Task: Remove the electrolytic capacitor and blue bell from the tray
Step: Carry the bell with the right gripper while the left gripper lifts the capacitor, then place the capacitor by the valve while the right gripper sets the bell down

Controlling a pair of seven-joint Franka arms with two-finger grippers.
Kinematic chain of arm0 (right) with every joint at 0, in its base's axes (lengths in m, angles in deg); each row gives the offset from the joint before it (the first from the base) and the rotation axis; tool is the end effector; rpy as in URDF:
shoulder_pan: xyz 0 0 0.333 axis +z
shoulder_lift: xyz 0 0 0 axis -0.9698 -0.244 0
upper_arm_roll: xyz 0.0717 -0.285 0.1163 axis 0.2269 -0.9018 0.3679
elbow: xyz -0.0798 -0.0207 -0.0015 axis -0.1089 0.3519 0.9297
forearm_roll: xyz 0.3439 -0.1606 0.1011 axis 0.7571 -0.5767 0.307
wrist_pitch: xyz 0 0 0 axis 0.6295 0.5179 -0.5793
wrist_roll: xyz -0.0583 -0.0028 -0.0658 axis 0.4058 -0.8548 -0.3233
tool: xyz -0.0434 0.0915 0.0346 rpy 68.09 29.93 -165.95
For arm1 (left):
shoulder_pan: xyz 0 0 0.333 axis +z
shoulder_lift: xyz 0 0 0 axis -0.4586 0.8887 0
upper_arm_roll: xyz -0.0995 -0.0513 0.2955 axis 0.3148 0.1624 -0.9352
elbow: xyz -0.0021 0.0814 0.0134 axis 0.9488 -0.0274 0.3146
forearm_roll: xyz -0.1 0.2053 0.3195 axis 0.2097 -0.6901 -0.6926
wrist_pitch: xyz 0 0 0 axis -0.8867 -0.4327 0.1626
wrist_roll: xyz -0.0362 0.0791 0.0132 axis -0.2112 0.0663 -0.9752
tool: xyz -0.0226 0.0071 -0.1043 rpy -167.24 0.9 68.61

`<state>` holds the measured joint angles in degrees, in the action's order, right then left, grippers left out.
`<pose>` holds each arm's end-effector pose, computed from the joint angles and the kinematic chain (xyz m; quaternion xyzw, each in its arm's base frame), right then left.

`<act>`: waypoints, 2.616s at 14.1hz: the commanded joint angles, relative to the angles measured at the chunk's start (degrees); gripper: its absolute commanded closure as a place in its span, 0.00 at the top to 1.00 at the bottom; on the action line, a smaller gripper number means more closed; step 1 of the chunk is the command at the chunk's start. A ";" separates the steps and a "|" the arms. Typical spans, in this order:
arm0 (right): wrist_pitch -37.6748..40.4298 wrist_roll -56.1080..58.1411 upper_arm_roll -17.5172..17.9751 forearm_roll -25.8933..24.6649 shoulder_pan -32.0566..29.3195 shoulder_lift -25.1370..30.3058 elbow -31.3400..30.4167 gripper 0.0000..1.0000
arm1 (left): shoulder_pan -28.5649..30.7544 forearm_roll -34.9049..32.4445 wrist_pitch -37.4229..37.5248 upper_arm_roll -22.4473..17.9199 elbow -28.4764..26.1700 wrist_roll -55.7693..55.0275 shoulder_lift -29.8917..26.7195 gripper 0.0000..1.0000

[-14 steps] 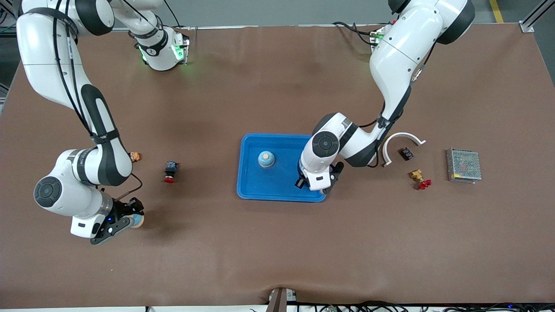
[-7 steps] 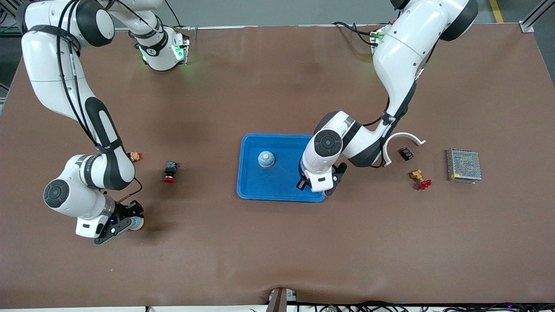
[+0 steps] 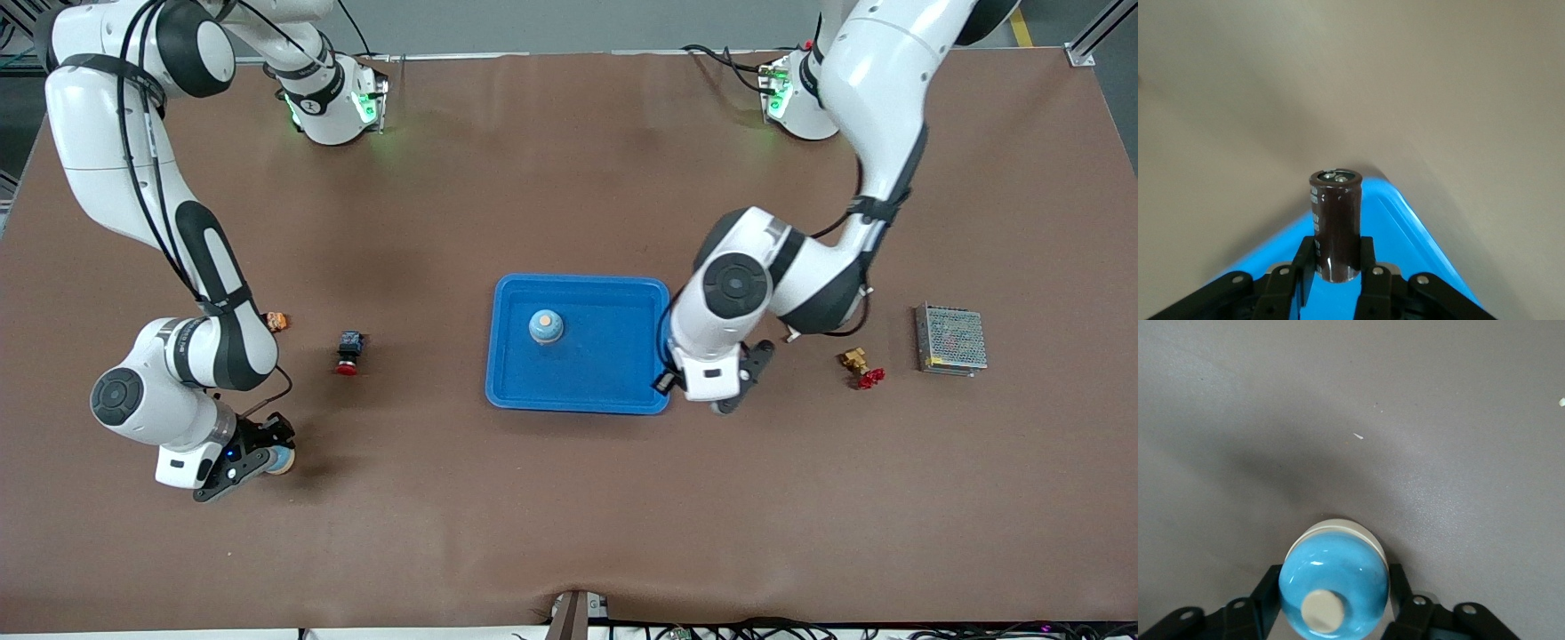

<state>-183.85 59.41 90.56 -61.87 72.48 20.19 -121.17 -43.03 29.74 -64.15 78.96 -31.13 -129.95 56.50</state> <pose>0.7250 -0.0252 0.1826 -0.9536 -0.2961 -0.0540 0.0108 0.6249 -0.3395 0.3251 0.9074 0.4200 -0.0107 0.0061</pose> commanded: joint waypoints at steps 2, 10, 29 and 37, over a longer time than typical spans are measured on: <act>-0.07 0.58 0.77 0.70 -0.83 0.06 0.47 1.00 | 5.43 -0.51 5.11 0.04 -3.21 9.23 -3.23 0.00; 9.30 -8.73 1.13 0.70 0.23 0.85 5.73 1.00 | 17.83 -1.38 -0.92 -0.05 -11.20 13.02 -2.80 0.00; 22.08 -68.93 10.71 0.00 11.47 3.92 11.28 1.00 | 22.59 -5.79 -12.64 0.39 -18.34 13.47 -0.59 1.00; 21.29 -83.86 10.18 -2.53 21.05 5.07 10.49 1.00 | 22.59 -5.79 -1.57 2.50 -12.19 19.96 -5.77 1.00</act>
<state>-162.60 -18.91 101.19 -62.21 91.05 23.77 -109.41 -20.54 24.52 -68.38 81.22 -44.25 -112.63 52.81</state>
